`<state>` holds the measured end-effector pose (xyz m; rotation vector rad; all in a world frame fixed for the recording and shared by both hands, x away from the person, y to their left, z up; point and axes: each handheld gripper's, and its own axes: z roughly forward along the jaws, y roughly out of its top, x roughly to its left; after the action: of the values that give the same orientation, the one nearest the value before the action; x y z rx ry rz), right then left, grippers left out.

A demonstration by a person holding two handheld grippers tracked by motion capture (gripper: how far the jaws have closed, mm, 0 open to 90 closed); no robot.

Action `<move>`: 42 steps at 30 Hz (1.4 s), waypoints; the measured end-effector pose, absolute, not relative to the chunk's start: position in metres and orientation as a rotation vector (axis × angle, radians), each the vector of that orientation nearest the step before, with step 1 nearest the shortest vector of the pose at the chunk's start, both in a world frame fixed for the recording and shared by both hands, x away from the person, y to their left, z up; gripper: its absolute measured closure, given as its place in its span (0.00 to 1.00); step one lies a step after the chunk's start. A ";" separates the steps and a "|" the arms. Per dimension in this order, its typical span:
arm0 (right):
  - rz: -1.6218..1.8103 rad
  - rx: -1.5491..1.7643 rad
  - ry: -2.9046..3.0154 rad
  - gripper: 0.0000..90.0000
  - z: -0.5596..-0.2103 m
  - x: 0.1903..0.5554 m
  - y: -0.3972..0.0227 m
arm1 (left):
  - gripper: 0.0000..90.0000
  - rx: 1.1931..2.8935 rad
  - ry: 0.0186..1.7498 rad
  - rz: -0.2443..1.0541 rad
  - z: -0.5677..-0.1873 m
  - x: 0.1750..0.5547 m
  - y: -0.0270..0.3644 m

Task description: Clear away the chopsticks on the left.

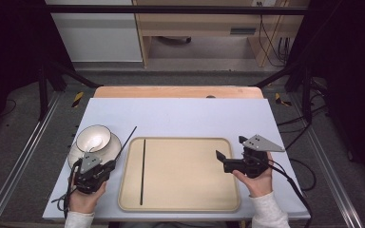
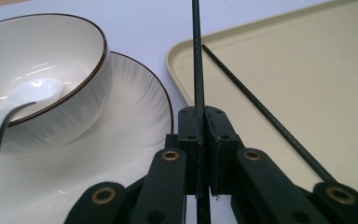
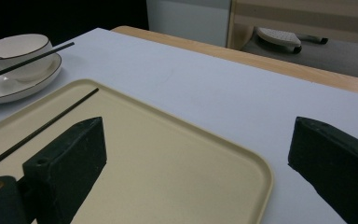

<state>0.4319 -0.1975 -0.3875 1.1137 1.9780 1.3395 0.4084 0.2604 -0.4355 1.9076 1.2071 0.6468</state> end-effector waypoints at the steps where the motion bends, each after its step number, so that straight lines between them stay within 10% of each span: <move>1: 1.339 1.114 1.978 0.05 -0.387 0.432 -0.198 | 0.95 1.908 1.207 0.647 -0.436 0.408 0.260; 42: 1.363 1.116 1.986 0.05 -0.388 0.432 -0.197 | 0.95 1.619 1.306 0.714 -0.427 0.388 0.172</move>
<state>0.4322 -0.1970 -0.3877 1.1158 1.9858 1.3630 0.3875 0.1723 -0.4274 1.6191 1.3059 0.7135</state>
